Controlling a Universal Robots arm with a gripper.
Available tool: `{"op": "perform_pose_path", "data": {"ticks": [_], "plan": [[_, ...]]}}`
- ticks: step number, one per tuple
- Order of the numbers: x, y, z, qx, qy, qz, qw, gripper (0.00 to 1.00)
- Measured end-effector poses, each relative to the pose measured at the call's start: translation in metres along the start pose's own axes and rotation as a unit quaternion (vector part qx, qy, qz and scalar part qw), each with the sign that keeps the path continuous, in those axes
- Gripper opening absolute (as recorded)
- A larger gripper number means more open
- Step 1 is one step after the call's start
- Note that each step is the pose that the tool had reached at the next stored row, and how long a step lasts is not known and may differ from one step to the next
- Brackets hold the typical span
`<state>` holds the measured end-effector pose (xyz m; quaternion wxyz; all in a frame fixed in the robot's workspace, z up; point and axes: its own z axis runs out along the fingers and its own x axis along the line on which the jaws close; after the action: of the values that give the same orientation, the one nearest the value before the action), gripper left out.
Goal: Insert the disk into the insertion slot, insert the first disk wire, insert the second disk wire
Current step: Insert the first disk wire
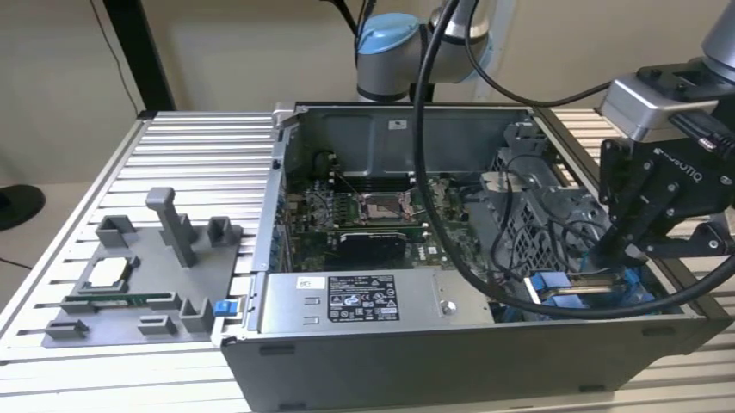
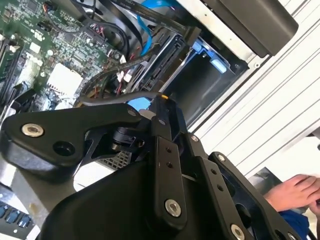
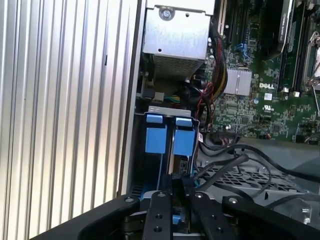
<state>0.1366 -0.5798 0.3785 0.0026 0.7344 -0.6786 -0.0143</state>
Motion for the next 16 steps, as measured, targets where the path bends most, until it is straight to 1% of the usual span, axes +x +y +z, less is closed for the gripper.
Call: {"op": "perform_pose_path", "data": {"ticks": [4, 13, 16], "plan": [[0.0015, -0.0046, 0.0016, 0.0000, 0.0001, 0.002, 1.0000, 0.00], [0.0064, -0.0129, 0.0094, 0.0002, -0.0001, 0.010, 1.0000, 0.00], [0.0066, -0.0140, 0.0098, 0.0002, -0.0001, 0.010, 1.0000, 0.00]]}}
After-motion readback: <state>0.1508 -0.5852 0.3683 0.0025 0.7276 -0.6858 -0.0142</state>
